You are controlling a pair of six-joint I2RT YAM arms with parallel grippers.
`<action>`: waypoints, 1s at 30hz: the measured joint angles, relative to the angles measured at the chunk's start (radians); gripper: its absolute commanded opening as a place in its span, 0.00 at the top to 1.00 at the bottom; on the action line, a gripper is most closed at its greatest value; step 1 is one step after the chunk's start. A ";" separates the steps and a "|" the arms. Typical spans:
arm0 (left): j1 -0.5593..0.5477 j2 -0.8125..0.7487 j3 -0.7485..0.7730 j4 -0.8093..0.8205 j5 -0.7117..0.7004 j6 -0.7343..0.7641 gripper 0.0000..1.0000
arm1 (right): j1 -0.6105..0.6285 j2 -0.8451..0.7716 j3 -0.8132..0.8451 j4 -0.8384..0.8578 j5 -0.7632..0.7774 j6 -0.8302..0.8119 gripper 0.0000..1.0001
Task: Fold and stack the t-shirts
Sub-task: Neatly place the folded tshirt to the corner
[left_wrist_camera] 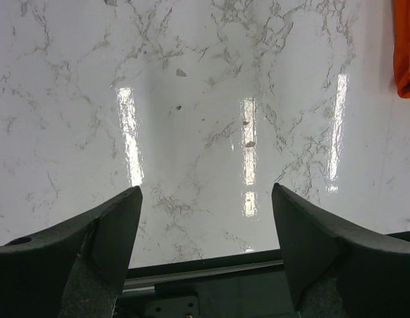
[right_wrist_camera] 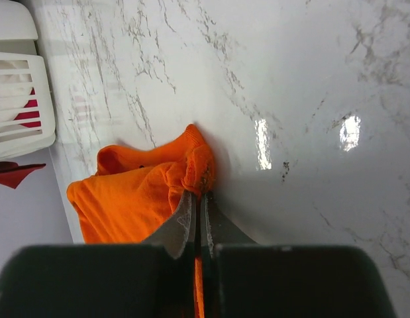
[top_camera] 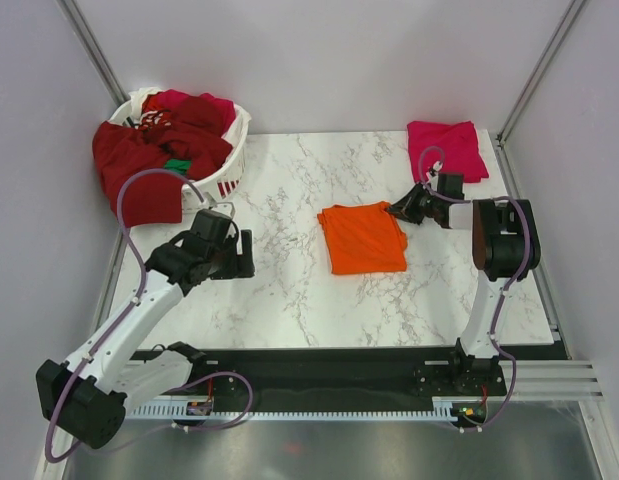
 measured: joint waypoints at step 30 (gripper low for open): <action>0.000 0.000 -0.007 0.023 -0.014 0.000 0.13 | -0.132 0.320 1.186 -0.700 0.127 -0.179 1.00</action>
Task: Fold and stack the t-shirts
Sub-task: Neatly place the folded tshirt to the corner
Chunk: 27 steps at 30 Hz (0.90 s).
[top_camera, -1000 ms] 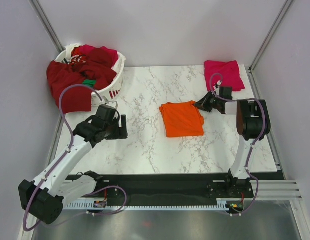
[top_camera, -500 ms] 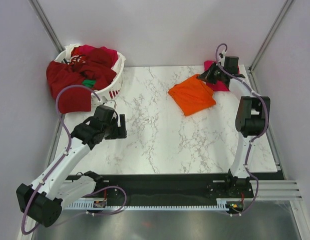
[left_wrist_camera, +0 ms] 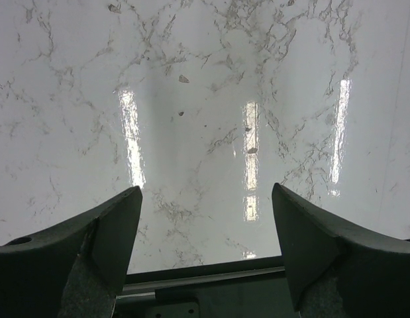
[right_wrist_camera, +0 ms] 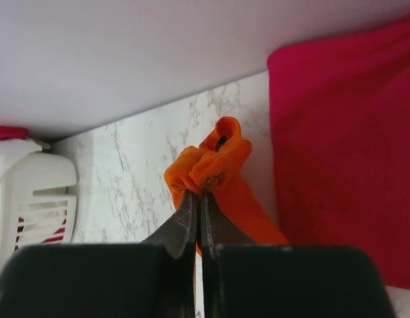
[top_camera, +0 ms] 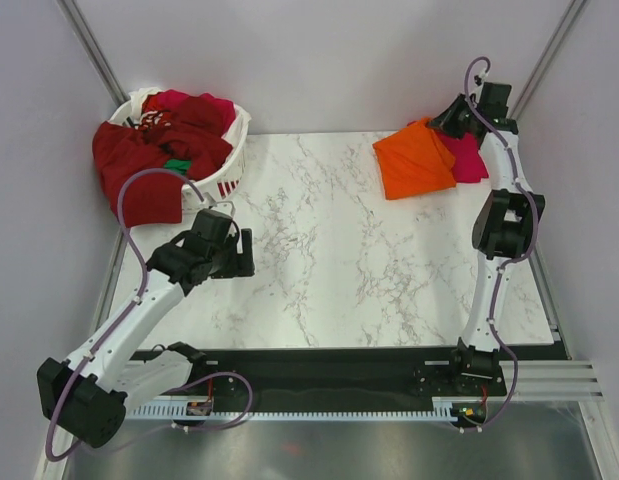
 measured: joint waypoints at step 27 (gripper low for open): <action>-0.001 0.030 -0.011 0.000 -0.007 0.000 0.14 | -0.210 0.407 0.165 0.309 0.135 0.145 0.52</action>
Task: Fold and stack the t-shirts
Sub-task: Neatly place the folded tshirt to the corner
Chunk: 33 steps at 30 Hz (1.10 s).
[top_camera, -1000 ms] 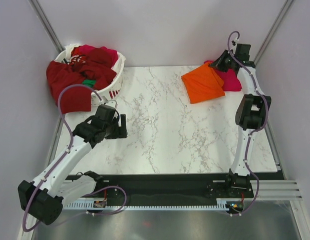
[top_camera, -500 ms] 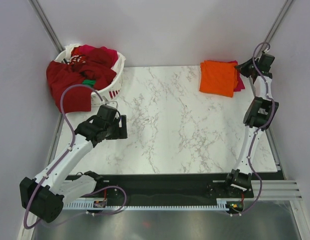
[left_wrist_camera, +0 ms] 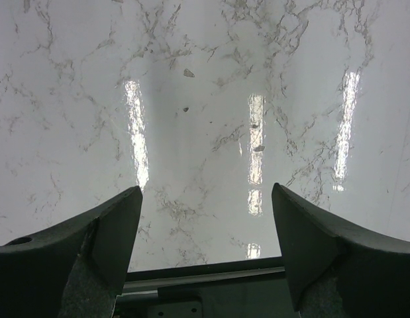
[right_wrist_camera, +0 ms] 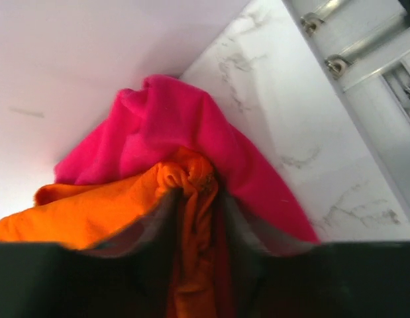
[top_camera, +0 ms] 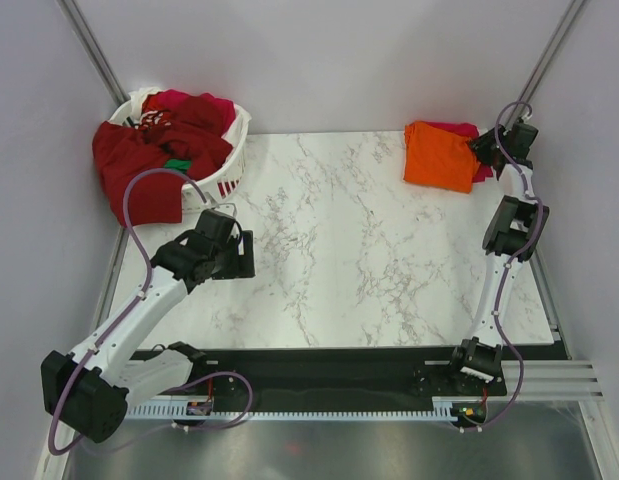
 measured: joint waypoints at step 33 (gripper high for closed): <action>-0.022 -0.081 0.000 0.000 -0.003 0.000 0.14 | 0.022 -0.732 -0.911 0.240 0.106 0.023 0.64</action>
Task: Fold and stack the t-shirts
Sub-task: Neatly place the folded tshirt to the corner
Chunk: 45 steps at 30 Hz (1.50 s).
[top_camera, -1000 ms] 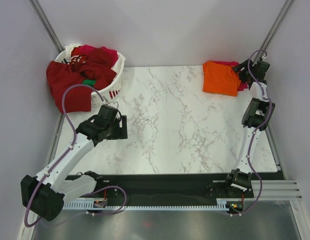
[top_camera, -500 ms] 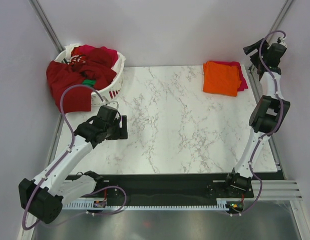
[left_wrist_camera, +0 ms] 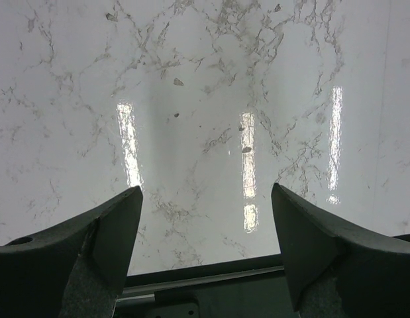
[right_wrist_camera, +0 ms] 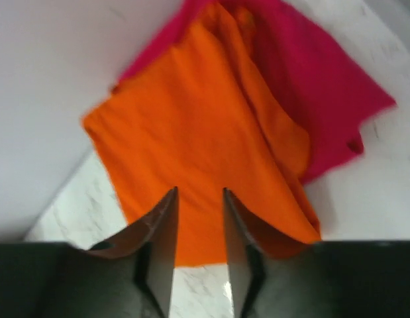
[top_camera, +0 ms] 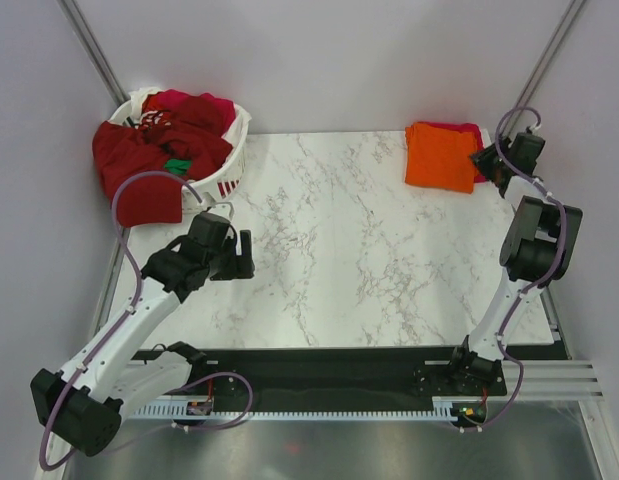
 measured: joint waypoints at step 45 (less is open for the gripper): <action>-0.008 -0.440 -0.089 0.159 -0.180 0.072 0.00 | 1.485 -1.357 -1.083 -0.294 0.497 -0.076 0.07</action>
